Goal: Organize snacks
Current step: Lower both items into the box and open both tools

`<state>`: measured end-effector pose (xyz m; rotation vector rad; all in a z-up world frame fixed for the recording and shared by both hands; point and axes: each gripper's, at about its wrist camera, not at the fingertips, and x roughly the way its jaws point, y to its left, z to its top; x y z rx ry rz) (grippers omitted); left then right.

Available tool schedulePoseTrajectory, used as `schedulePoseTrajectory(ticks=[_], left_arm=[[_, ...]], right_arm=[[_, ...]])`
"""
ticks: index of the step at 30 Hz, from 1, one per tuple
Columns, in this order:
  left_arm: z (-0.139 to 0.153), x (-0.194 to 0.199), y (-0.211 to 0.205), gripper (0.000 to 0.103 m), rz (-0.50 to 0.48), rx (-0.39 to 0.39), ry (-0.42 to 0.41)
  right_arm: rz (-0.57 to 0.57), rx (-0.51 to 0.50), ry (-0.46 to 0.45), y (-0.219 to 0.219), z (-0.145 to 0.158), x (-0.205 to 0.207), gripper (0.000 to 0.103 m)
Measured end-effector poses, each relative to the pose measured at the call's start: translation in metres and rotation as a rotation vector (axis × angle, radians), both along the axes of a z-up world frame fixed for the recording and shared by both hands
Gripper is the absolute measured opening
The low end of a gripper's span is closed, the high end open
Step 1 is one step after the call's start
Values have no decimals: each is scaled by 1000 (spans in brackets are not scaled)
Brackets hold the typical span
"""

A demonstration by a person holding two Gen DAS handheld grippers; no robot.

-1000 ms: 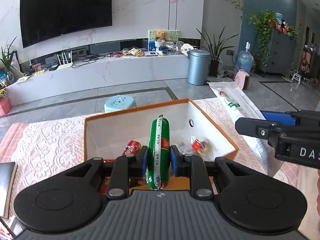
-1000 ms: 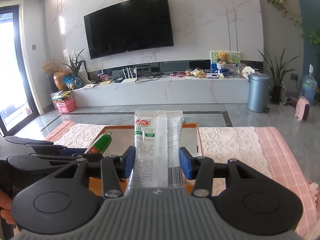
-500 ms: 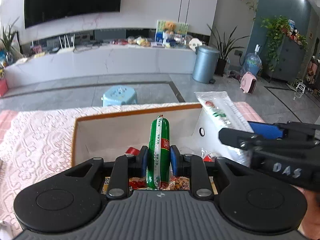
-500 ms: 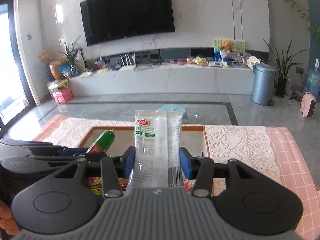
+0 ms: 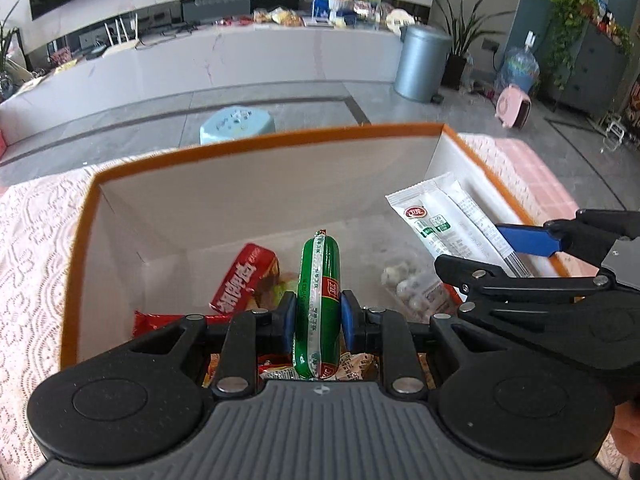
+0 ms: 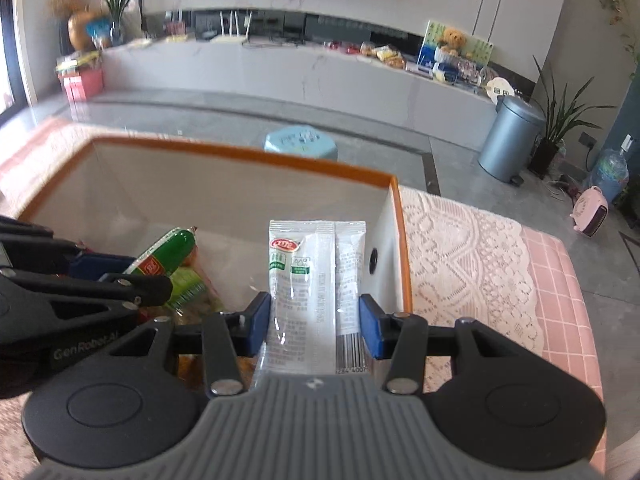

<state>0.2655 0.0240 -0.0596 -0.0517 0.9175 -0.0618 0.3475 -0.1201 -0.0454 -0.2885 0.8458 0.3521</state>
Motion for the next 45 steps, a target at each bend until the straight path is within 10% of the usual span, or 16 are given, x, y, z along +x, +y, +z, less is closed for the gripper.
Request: schedulePoseTrajectory(ticks=[23, 32, 45], left_arm=[[14, -2, -9, 37, -35, 18, -17], [31, -15, -6, 66, -14, 10, -67], [69, -50, 0, 78, 38, -10, -162]], right_arm=[[40, -141, 44, 8, -6, 3, 48], [55, -159, 12, 7, 8, -7, 65], [60, -132, -11, -1, 50, -37, 90]])
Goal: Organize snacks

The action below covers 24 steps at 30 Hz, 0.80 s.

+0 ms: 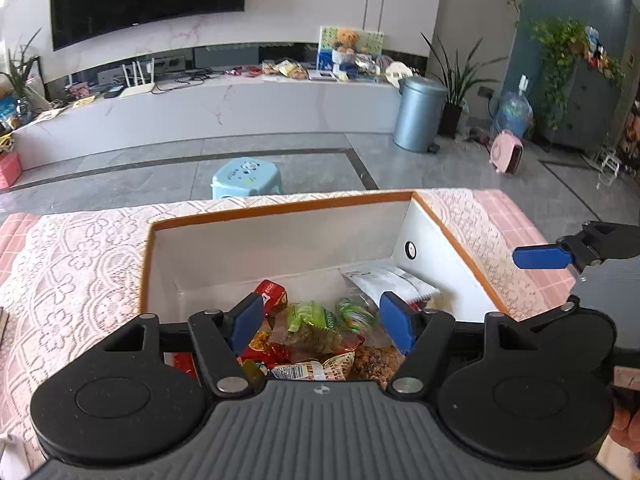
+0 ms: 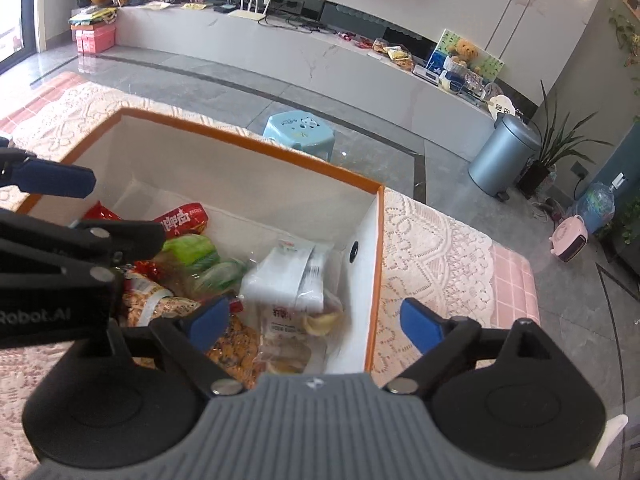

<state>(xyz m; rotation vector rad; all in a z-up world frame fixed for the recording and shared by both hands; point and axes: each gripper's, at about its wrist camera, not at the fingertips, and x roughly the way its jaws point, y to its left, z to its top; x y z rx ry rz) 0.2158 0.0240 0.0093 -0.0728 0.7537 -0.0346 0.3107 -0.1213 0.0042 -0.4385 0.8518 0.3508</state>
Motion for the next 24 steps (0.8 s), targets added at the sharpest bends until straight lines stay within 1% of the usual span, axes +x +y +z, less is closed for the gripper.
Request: schedulePoseTrajectory(ticks=[6, 8, 10, 14, 17, 19, 24], left_arm=[[20, -25, 4, 79, 51, -4, -61], [28, -36, 5, 80, 65, 4, -86], [33, -48, 6, 81, 83, 10, -115], [42, -75, 7, 81, 100, 23, -163], [48, -98, 4, 81, 103, 54, -208], [50, -113, 1, 81, 103, 64, -233], [53, -140, -6, 82, 96, 77, -270]], right_arm=[[-25, 63, -37, -11, 33, -24, 91], [-37, 83, -65, -15, 45, -35, 92], [-54, 107, -98, -20, 56, -49, 96], [-96, 180, -155, -34, 74, -81, 96], [-110, 242, -190, -45, 83, -108, 97], [-113, 288, -231, -52, 89, -127, 97], [-132, 379, -298, -65, 100, -170, 97]])
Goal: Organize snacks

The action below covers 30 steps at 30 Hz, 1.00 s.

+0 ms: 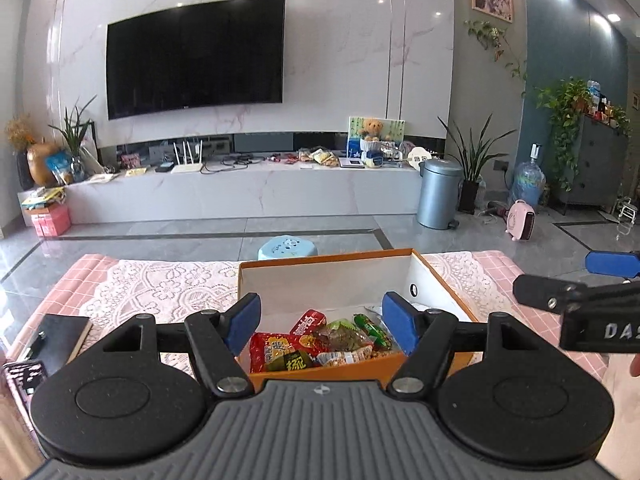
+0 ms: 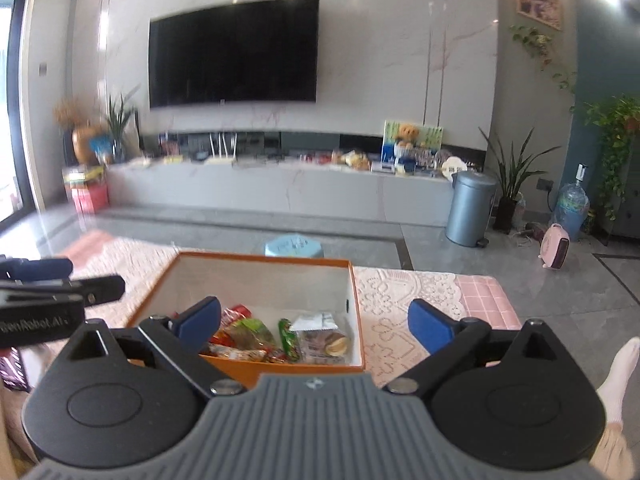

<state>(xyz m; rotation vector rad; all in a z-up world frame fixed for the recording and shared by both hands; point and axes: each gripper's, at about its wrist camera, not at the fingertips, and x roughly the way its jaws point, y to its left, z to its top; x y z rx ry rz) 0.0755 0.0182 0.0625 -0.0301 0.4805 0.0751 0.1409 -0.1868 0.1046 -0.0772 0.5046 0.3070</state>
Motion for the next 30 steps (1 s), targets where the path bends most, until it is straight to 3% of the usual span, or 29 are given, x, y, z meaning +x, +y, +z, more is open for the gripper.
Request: schedulePoseTrajectory(ticks=[6, 11, 30], left_arm=[[-7, -25, -7, 82, 1, 39, -5], [-22, -36, -8, 84, -14, 0, 40], [-63, -46, -10, 89, 3, 4, 137]], right_arm=[[-18, 29, -60, -4, 4, -45, 99], [-53, 41, -45, -8, -10, -73, 99], [-63, 4, 65, -7, -63, -75, 99]])
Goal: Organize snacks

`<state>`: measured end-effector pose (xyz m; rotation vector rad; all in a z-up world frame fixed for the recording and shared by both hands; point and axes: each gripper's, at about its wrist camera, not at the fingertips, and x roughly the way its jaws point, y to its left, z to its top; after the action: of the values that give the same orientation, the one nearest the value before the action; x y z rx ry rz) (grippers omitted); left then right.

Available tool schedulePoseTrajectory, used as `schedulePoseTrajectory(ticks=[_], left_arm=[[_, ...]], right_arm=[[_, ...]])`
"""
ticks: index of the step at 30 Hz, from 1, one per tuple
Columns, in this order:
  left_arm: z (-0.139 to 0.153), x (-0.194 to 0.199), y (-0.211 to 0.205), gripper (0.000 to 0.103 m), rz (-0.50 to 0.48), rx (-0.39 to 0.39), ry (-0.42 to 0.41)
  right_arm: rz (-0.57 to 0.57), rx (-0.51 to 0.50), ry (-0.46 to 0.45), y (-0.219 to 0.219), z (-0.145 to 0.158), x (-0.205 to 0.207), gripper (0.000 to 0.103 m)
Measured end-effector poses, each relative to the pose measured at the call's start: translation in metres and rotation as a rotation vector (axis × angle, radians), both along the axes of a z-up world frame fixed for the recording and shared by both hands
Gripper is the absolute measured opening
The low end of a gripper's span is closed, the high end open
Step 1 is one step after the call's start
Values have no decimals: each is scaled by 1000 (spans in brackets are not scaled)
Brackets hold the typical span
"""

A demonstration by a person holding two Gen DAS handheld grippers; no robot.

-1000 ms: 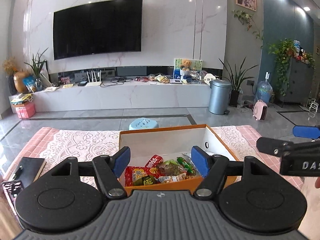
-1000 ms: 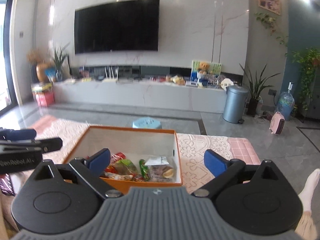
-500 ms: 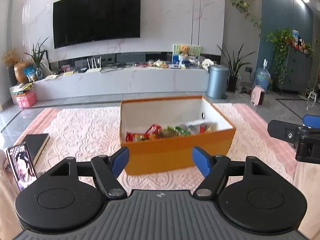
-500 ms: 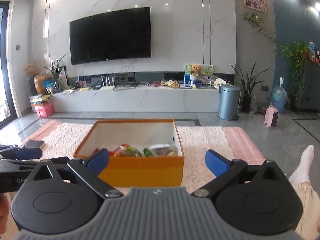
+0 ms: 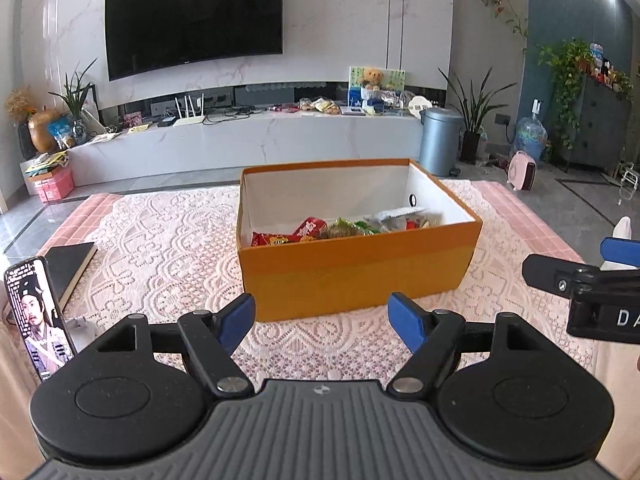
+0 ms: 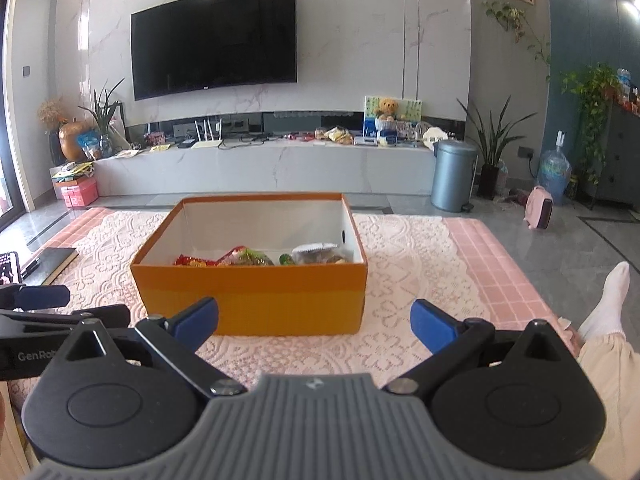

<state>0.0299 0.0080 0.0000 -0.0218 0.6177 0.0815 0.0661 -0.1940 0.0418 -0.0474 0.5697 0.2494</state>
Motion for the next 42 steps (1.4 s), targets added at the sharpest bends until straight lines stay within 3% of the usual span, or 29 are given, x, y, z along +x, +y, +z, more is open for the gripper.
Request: schedulePoseTrajectory(ticks=[14, 42], left_arm=[[-9, 2, -1, 89, -8, -3, 54], [-7, 3, -1, 89, -19, -24, 64]], right_arm=[[6, 17, 56, 1, -13, 6, 99], [13, 11, 56, 5, -13, 4, 99]])
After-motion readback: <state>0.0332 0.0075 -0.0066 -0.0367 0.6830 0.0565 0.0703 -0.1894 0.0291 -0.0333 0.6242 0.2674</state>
